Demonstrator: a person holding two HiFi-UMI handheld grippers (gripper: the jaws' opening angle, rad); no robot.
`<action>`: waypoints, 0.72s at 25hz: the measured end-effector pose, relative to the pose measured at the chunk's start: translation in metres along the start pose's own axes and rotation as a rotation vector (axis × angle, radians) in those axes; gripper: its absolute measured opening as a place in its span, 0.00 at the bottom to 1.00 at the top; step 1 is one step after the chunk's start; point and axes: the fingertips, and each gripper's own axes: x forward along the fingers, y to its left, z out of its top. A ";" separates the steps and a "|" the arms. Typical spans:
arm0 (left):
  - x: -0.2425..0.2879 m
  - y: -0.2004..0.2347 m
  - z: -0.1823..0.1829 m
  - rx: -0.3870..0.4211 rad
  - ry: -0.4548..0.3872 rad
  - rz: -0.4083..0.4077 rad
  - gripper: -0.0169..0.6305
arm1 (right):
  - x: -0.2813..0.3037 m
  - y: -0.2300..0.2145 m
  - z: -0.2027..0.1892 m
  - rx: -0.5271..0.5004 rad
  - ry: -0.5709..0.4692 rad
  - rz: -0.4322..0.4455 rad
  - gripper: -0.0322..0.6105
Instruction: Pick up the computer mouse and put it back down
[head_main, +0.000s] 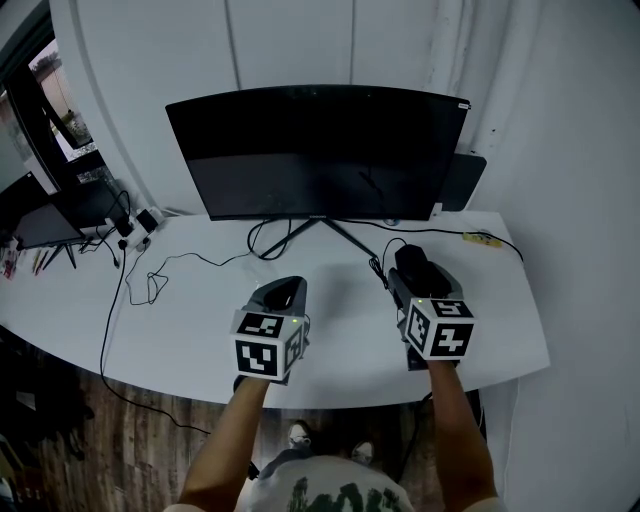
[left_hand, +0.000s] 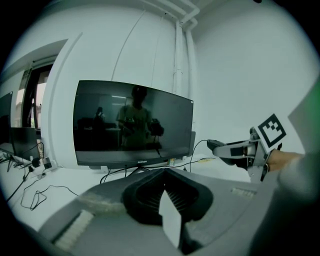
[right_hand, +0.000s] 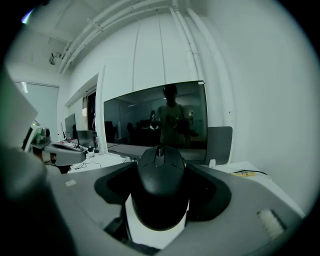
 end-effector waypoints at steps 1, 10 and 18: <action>-0.001 0.001 0.001 -0.001 -0.002 0.001 0.03 | -0.001 0.001 0.002 0.000 -0.003 0.001 0.53; -0.004 0.006 0.010 -0.009 -0.023 0.013 0.03 | -0.006 0.005 0.014 -0.009 -0.027 0.006 0.53; -0.001 0.003 0.010 -0.008 -0.021 0.010 0.03 | -0.006 0.002 0.013 -0.016 -0.024 0.003 0.53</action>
